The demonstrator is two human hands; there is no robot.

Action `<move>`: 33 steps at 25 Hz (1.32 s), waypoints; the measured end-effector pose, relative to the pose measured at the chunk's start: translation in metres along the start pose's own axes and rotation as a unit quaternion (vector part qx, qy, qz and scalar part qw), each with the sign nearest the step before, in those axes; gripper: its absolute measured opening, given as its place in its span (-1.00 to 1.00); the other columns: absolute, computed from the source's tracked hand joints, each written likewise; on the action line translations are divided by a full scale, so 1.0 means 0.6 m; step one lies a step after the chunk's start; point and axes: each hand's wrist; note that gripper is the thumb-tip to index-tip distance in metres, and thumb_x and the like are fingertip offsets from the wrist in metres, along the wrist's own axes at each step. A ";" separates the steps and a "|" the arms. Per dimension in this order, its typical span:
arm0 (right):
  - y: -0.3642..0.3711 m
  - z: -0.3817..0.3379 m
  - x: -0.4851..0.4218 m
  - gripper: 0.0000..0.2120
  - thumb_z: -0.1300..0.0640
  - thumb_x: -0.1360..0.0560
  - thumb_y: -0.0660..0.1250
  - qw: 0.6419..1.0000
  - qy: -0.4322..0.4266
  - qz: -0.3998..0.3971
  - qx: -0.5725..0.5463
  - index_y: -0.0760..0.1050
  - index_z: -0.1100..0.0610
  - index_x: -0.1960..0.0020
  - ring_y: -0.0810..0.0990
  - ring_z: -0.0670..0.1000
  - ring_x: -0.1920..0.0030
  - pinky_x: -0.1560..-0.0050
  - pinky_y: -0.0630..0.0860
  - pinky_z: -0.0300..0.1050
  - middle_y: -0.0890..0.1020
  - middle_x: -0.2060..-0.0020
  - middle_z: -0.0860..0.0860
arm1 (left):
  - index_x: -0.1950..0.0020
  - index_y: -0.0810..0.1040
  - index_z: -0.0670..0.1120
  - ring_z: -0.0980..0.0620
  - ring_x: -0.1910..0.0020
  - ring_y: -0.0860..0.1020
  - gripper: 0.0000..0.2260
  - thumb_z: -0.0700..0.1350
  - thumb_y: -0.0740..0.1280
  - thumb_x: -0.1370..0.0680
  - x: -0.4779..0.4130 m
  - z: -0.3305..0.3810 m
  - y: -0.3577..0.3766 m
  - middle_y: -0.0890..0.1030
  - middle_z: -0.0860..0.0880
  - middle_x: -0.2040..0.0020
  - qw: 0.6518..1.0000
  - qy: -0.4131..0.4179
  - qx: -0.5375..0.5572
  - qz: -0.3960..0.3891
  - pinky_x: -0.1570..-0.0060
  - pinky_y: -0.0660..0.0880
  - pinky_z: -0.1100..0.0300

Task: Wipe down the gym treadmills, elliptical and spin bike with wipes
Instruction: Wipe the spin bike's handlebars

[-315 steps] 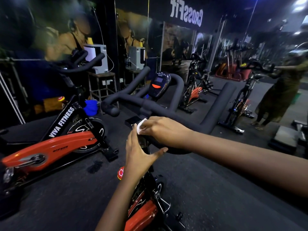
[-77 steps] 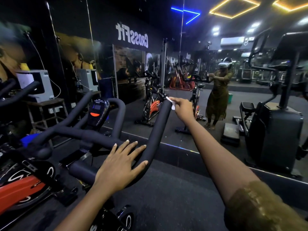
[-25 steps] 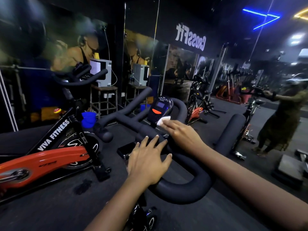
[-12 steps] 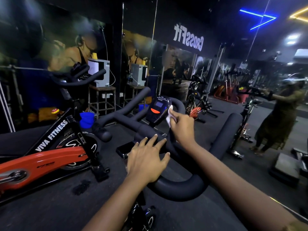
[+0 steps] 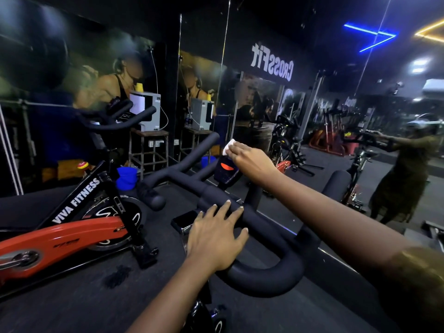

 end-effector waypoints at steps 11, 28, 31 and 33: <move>0.002 0.025 0.038 -0.62 0.20 -0.48 0.07 0.991 -0.050 0.103 -0.066 0.57 0.25 -0.14 0.59 0.08 -0.13 -0.05 0.57 -0.07 0.61 -0.12 0.12 | -0.53 0.09 0.18 -0.02 -0.53 0.08 -0.50 0.22 0.02 -0.60 -0.002 0.000 0.002 0.06 0.06 -0.57 1.000 -0.004 0.017 0.009 -0.44 0.11 0.05; 0.021 0.056 0.094 -0.57 0.23 -0.61 -0.07 0.962 -0.228 0.148 0.026 0.55 0.30 -0.17 0.57 0.13 -0.18 -0.19 0.45 0.00 0.60 -0.15 0.15 | -0.53 0.11 0.16 -0.02 -0.51 0.13 -0.51 0.17 0.04 -0.60 -0.002 0.000 0.006 0.08 0.05 -0.57 1.000 -0.003 0.009 0.005 -0.45 0.08 0.03; 0.027 0.025 0.060 -0.62 0.23 -0.52 0.05 0.963 -0.238 0.130 0.001 0.59 0.29 -0.10 0.60 0.14 -0.12 -0.11 0.52 -0.02 0.63 -0.09 0.16 | -0.53 0.10 0.17 -0.01 -0.51 0.13 -0.50 0.18 -0.01 -0.58 -0.004 0.000 0.007 0.08 0.06 -0.57 1.000 0.000 0.010 0.004 -0.45 0.10 0.03; 0.047 -0.001 0.030 -0.65 0.20 -0.47 0.10 0.963 -0.262 0.062 -0.025 0.62 0.27 -0.04 0.63 0.17 -0.06 0.00 0.59 0.06 0.65 -0.05 0.16 | -0.53 0.10 0.18 -0.01 -0.50 0.14 -0.49 0.19 -0.03 -0.57 -0.003 -0.003 0.007 0.08 0.06 -0.57 1.000 0.004 0.002 0.011 -0.44 0.10 0.04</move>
Point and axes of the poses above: each hand's wrist, its own x-axis away from the middle knuckle, its own y-axis out of the palm, z = x × y
